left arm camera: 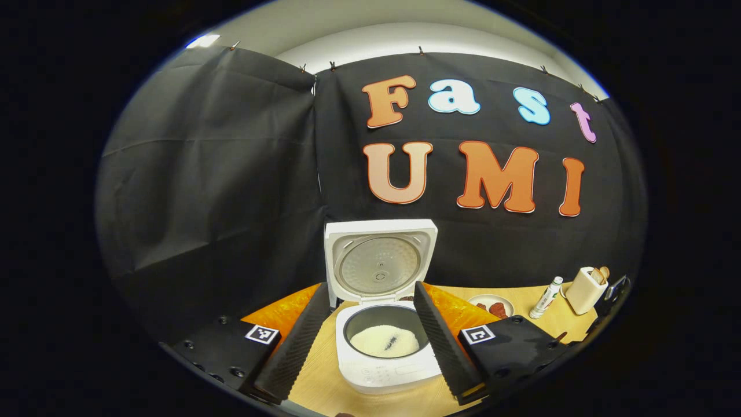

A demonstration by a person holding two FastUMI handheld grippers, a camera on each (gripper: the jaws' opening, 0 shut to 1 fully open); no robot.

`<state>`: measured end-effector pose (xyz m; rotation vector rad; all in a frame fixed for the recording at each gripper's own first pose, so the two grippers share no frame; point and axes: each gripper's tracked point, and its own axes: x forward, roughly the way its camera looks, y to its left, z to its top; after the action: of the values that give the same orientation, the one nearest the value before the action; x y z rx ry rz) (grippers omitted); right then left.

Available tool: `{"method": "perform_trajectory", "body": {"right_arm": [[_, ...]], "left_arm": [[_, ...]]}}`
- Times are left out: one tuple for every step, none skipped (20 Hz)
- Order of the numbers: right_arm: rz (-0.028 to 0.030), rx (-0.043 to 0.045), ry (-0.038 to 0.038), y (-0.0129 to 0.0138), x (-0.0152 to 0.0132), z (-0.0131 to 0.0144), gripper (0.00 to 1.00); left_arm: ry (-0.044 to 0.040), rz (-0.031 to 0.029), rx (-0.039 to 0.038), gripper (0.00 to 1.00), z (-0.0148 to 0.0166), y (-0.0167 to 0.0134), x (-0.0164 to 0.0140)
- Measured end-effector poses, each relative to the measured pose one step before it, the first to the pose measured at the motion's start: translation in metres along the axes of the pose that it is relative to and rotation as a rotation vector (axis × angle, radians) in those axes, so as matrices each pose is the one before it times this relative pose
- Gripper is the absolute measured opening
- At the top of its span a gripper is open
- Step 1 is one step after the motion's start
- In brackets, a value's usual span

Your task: Close the left gripper, press the button to open the rice cooker; take a wooden spoon from the chopstick holder with the right hand, scoop a spoonful of rice and pour it into the rice cooker, then put the wooden spoon back into the chopstick holder.

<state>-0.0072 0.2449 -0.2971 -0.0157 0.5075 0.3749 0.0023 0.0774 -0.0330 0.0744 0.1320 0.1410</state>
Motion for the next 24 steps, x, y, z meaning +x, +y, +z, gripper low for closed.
{"method": "perform_trajectory", "body": {"right_arm": [[0.00143, 0.03005, -0.00699, -0.00117, -0.00129, 0.00000, 0.02], [0.01017, 0.04146, 0.01027, 0.00137, 0.00049, -0.00417, 0.02], [0.02184, 0.05669, 0.01178, 0.00363, -0.00125, -0.00374, 0.02], [0.02319, 0.06029, 0.00051, 0.00534, -0.00355, 0.00054, 0.02], [0.02264, 0.05213, 0.01784, 0.00363, 0.00336, -0.00559, 0.02], [0.02345, 0.05080, 0.00974, 0.00431, -0.00083, -0.00406, 0.02], [0.01719, 0.05125, 0.01448, 0.00354, 0.00057, -0.00477, 0.02], [0.01396, 0.06217, 0.01020, 0.00113, 0.00190, -0.00248, 0.02], [0.00903, 0.06547, 0.01141, -0.00112, 0.00272, -0.00235, 0.02], [0.00702, 0.06693, 0.01153, -0.00307, 0.00295, -0.00177, 0.02], [0.00350, 0.06844, 0.01641, -0.00529, 0.00139, -0.00200, 0.02], [0.00408, 0.06969, 0.01702, -0.00508, 0.00196, -0.00282, 0.02], [0.00030, 0.06934, 0.01368, -0.00496, 0.00284, -0.00112, 0.02], [0.00171, 0.05854, 0.01183, -0.00345, 0.00258, -0.00192, 0.02], [0.01197, 0.05064, 0.01219, 0.00166, -0.00056, -0.00041, 0.02], [0.00420, 0.01378, 0.01133, -0.00028, 0.00345, -0.00119, 0.02], [0.00460, 0.01324, 0.00929, 0.00034, -0.00103, -0.00252, 0.02], [-0.00112, 0.01808, 0.00731, -0.00063, 0.00146, 0.00044, 0.02], [0.00313, 0.02817, 0.00649, 0.00077, -0.00196, 0.00076, 0.02], [0.00828, 0.03683, 0.00494, 0.00143, -0.00269, 0.00335, 0.02], [0.01163, 0.03921, 0.00049, 0.00225, -0.00288, 0.00465, 0.02], [0.01374, 0.03464, -0.00270, 0.00343, -0.00252, 0.00517, 0.02], [0.01251, 0.02530, -0.00278, 0.00301, -0.00310, 0.00408, 0.02], [0.01082, 0.01765, -0.00314, 0.00374, -0.00152, 0.00511, 0.02]], "left_arm": [[0.00419, 0.00321, 0.00522, 0.99, -0.00209, 0.00167, 0.00000], [0.00537, 0.00203, 0.00251, 0.99, -0.00208, 0.00067, -0.00031], [0.00289, -0.00003, -0.00169, 0.99, -0.00176, -0.00011, 0.00039], [0.00387, 0.00148, -0.00434, 0.99, -0.00168, -0.00051, 0.00005], [0.00467, -0.00067, -0.00621, 1.00, -0.00358, -0.00039, 0.00001], [0.00581, -0.00328, -0.00720, 0.99, -0.00220, -0.00096, 0.00025], [0.00543, -0.00417, -0.00591, 0.99, -0.00279, -0.00207, 0.00043], [0.00264, -0.00370, -0.00342, 0.99, -0.00048, -0.00128, -0.00033], [-0.00096, -0.00246, -0.00081, 0.99, -0.00013, -0.00047, -0.00084], [-0.00390, -0.00119, 0.00140, 1.00, 0.00157, -0.00027, -0.00057], [-0.00311, -0.00057, 0.00249, 1.00, 0.00062, -0.00060, -0.00054], [-0.00382, -0.00028, 0.00175, 0.99, 0.00133, 0.00053, -0.00097], [-0.00438, 0.00042, 0.00047, 0.99, 0.00150, 0.00022, -0.00111], [-0.00262, 0.00123, -0.00140, 0.99, 0.00093, 0.00060, -0.00087], [0.00021, 0.00192, -0.00149, 0.99, 0.00035, 0.00069, -0.00005], [0.00058, 0.00171, -0.00030, 0.99, -0.00002, 0.00122, -0.00025], [0.00018, 0.00200, 0.00070, 0.99, -0.00096, 0.00111, -0.00054], [-0.00098, 0.00214, 0.00078, 0.99, 0.00107, 0.00064, -0.00095], [-0.00131, 0.00260, 0.00062, 0.99, -0.00032, 0.00174, -0.00090], [-0.00220, 0.00359, -0.00063, 0.99, 0.00111, 0.00216, 0.00016], [-0.00150, 0.00417, -0.00273, 0.99, -0.00092, 0.00219, 0.00023], [0.00090, 0.00482, -0.00385, 0.99, -0.00043, 0.00232, -0.00009], [0.00178, 0.00488, -0.00384, 0.99, -0.00099, 0.00163, 0.00011], [0.00164, 0.00375, -0.00445, 0.99, -0.00031, 0.00195, -0.00072]]}}
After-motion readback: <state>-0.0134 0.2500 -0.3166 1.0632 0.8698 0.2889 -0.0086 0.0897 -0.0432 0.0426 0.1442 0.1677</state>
